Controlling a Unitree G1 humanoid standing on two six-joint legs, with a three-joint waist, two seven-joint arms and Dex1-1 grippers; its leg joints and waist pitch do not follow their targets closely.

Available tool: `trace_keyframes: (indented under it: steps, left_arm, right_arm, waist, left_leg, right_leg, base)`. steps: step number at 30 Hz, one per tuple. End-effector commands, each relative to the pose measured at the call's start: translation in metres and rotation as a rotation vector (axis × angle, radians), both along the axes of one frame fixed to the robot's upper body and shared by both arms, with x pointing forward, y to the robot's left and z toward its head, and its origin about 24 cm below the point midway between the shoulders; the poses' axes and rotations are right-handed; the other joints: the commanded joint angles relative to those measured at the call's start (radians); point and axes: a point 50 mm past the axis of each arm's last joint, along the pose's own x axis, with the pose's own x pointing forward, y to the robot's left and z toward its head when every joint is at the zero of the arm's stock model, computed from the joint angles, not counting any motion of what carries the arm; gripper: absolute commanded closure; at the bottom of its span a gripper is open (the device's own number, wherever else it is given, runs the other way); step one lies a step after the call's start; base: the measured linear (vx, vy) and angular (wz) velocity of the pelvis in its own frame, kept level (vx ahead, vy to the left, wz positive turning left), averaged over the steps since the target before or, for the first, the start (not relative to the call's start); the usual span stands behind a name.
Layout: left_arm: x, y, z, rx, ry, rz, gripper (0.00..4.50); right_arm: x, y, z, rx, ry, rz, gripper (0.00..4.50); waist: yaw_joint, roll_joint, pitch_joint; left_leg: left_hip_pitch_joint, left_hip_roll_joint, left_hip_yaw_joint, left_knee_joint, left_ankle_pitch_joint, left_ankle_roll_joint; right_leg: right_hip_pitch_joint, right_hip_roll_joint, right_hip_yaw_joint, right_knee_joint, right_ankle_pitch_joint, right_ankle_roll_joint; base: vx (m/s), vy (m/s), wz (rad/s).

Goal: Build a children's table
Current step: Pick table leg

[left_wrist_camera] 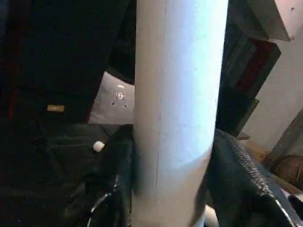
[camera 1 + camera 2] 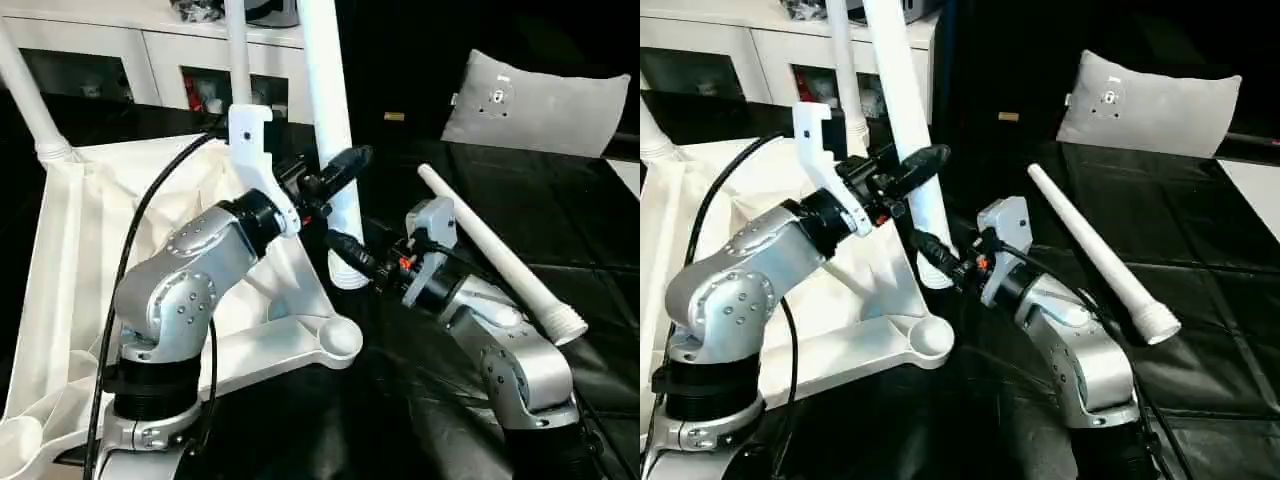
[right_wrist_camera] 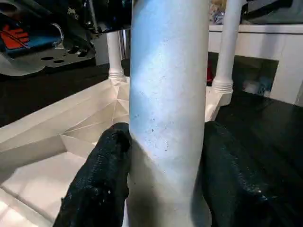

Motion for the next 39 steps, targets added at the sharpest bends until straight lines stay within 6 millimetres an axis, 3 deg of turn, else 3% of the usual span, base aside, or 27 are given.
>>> trace_keyframes:
  steps: [1,13,19,23,25,28,30,36,39]
  left_arm:
    - [-0.007,-0.011,0.001,0.011,-0.016,-0.071,2.47]
    - [-0.007,-0.011,-0.001,-0.06,0.037,-0.073,2.66]
    - [0.002,-0.005,-0.001,-0.21,0.15,-0.014,2.67]
    - [0.006,0.0,-0.001,-0.175,0.143,0.016,2.67]
    - [0.009,0.003,-0.002,-0.114,0.126,0.028,2.67]
    - [0.01,0.005,-0.001,-0.108,0.127,0.034,2.67]
    - [0.014,0.01,0.001,-0.098,0.127,0.04,2.67]
    - [0.019,0.017,0.004,-0.012,0.101,-0.001,2.67]
    - [0.019,0.017,0.005,0.038,0.093,-0.068,2.67]
  right_arm:
    - [0.001,-0.001,-0.002,-0.014,-0.001,-0.017,2.61]
    - [0.001,-0.001,-0.003,-0.021,-0.011,-0.009,2.61]
    - [0.003,-0.001,-0.001,-0.035,-0.022,-0.022,2.61]
    - [0.003,-0.002,0.002,-0.005,-0.012,-0.013,2.61]
    - [0.004,-0.002,0.006,0.011,-0.016,-0.002,1.91]
    - [0.004,-0.003,0.008,0.026,-0.015,0.004,1.89]
    - [0.002,-0.006,0.013,0.09,0.015,0.031,1.51]
    - [0.003,-0.019,0.027,0.185,0.085,0.093,1.03]
    - [0.013,-0.03,0.032,0.179,0.132,0.073,0.79]
  waist:
    - [-0.001,0.002,-0.06]
    - [-0.003,0.0,-0.061]
    - [-0.003,-0.002,-0.062]
    - [-0.003,-0.002,-0.062]
    - [-0.003,-0.003,-0.063]
    - [-0.003,-0.002,-0.063]
    - [-0.003,-0.002,-0.063]
    - [0.0,0.001,-0.065]
    - [0.002,0.001,-0.065]
  left_leg:
    - [0.006,0.046,-0.008,-0.075,-0.058,0.001]
    - [0.006,0.045,-0.006,-0.071,-0.048,0.009]
    - [0.005,0.042,-0.005,-0.069,-0.049,0.015]
    - [0.007,0.044,-0.006,-0.069,-0.048,0.025]
    - [0.008,0.044,-0.007,-0.069,-0.043,0.028]
    - [0.007,0.044,-0.006,-0.068,-0.032,0.028]
    - [0.008,0.042,-0.006,-0.069,-0.037,0.028]
    - [0.011,0.04,-0.007,-0.069,-0.024,0.024]
    - [0.011,0.04,-0.005,-0.07,-0.021,0.013]
  right_leg:
    - [0.051,-0.076,0.044,-0.077,0.025,-0.194]
    - [0.052,-0.076,0.045,-0.076,0.04,-0.205]
    - [0.053,-0.074,0.045,-0.077,0.037,-0.212]
    - [0.052,-0.074,0.044,-0.077,0.033,-0.203]
    - [0.051,-0.074,0.044,-0.076,0.036,-0.2]
    - [0.052,-0.074,0.044,-0.074,0.053,-0.202]
    - [0.052,-0.074,0.044,-0.074,0.051,-0.204]
    - [0.051,-0.071,0.042,-0.074,0.04,-0.191]
    - [0.051,-0.073,0.042,-0.074,0.031,-0.199]
  base:
    - [0.0,0.0,0.0]
    - [0.0,0.0,0.0]
    - [0.0,0.0,0.0]
    - [0.0,0.0,0.0]
    - [0.0,0.0,0.0]
    - [0.0,0.0,0.0]
    - [0.0,0.0,0.0]
    - [0.0,0.0,0.0]
    - [0.0,0.0,0.0]
